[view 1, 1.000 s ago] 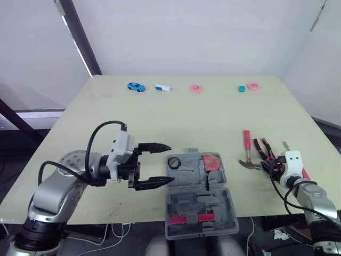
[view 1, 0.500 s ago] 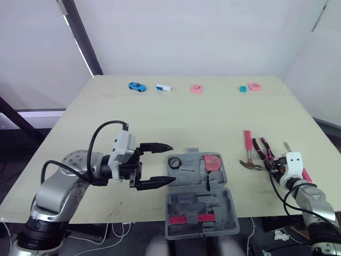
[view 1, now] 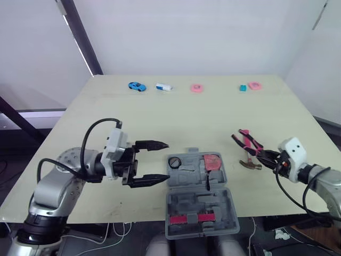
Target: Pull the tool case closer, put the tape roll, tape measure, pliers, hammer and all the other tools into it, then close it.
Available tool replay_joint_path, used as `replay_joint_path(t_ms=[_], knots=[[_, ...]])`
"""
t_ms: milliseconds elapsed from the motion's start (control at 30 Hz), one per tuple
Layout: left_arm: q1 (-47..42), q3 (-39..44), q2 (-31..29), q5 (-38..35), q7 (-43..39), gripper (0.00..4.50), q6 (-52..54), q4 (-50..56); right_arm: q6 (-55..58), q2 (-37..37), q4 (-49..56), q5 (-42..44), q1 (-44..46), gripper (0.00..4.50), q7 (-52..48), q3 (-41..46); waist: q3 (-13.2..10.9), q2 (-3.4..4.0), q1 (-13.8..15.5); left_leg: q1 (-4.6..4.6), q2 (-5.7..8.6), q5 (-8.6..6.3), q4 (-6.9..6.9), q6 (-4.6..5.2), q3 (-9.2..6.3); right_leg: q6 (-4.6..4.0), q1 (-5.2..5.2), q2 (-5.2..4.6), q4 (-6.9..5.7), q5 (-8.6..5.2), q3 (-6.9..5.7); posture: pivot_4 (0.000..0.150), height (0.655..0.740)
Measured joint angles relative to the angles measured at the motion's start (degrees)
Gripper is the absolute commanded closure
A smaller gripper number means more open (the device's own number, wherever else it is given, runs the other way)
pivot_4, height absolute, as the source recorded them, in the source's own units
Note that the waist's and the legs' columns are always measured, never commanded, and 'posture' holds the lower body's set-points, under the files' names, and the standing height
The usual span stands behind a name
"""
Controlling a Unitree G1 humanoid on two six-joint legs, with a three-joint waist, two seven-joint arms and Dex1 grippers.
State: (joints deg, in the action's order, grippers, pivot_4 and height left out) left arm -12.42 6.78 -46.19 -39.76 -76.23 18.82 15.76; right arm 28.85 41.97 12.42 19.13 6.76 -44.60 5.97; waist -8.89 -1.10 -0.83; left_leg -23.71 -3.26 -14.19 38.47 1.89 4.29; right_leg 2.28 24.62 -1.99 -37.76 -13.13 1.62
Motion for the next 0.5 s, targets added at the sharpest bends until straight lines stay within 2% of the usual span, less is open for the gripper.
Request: replay_joint_path(t_ms=[200, 367, 500], knots=[[1.5, 2.5, -2.6, 0.2, -2.9, 0.0, -0.7, -3.0, 6.1, 1.3, 6.7, 1.3, 6.6, 3.5, -5.0, -9.4, 0.0, -0.05, 0.1, -0.07, 0.0, 0.0, -0.01, 0.0, 0.0, -0.02, 0.05, -0.03, 0.05, 0.01, -0.03, 0.15, 0.7395], [4.9, 5.5, -3.8, 0.3, -3.6, 0.0, -1.2, -3.8, 9.4, 0.5, 7.0, -0.4, 16.8, 3.5, -8.8, -19.7, -0.1, -0.2, -0.1, -0.07, -0.04, 0.0, 0.0, 0.0, -0.04, -0.08, 0.13, -0.03, 0.01, 0.03, -0.05, 0.15, 0.7395], [8.7, 8.9, -5.9, 0.3, -5.4, 0.0, -2.0, -4.6, 9.8, -0.8, 3.1, -5.3, 25.1, 3.5, -12.3, -29.3, -0.1, -0.25, 0.2, -0.11, -0.05, 0.0, -0.01, 0.0, 0.01, -0.12, 0.14, -0.06, 0.03, 0.03, -0.08, 0.15, 0.7395]])
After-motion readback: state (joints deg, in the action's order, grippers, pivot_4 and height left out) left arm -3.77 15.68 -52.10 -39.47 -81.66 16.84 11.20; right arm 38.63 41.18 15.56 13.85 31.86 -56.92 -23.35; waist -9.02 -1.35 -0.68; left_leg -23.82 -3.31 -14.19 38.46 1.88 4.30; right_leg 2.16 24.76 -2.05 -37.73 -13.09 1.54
